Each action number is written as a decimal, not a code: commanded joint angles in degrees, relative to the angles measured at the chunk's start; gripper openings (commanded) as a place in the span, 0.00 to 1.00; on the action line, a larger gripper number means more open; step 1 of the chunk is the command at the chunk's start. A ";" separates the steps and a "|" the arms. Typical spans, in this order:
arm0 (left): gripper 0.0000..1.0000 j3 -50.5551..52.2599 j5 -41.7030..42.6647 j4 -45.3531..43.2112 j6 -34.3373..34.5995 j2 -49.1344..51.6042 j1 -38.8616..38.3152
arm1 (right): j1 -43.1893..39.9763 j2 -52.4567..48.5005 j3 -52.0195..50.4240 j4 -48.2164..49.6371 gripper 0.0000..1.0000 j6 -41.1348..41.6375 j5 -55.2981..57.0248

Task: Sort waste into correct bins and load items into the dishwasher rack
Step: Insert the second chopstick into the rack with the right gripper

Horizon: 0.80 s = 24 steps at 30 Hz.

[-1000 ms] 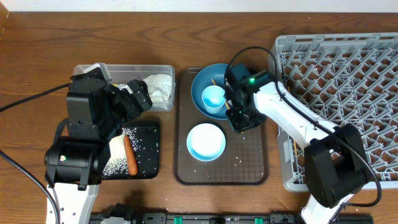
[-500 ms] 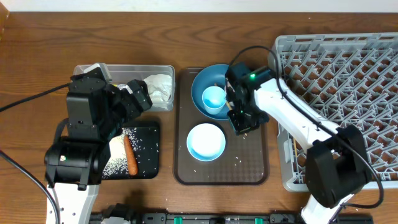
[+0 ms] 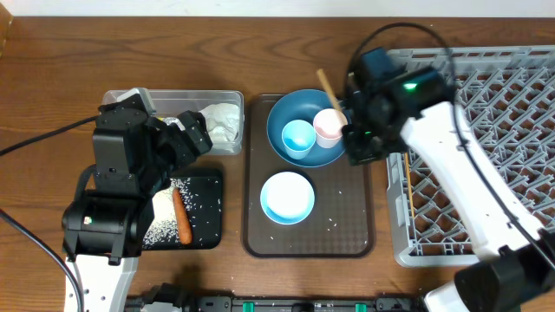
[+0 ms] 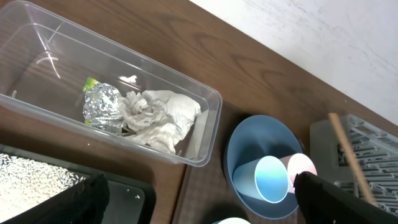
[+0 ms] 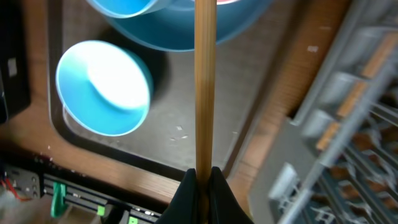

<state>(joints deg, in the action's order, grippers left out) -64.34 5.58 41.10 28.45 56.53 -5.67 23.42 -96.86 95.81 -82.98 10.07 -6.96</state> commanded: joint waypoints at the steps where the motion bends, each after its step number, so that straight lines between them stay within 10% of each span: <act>1: 0.98 -0.68 -0.72 0.00 -0.57 0.00 0.31 | -5.14 3.13 1.11 -1.73 0.01 0.61 3.98; 24: 0.98 -0.66 -0.72 0.00 -0.57 0.00 0.31 | -19.89 3.82 -12.33 7.32 0.01 -5.46 4.20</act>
<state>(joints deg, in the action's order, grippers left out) -64.34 5.58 41.08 28.45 56.53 -5.67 4.62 -93.41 85.60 -76.47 5.52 -2.98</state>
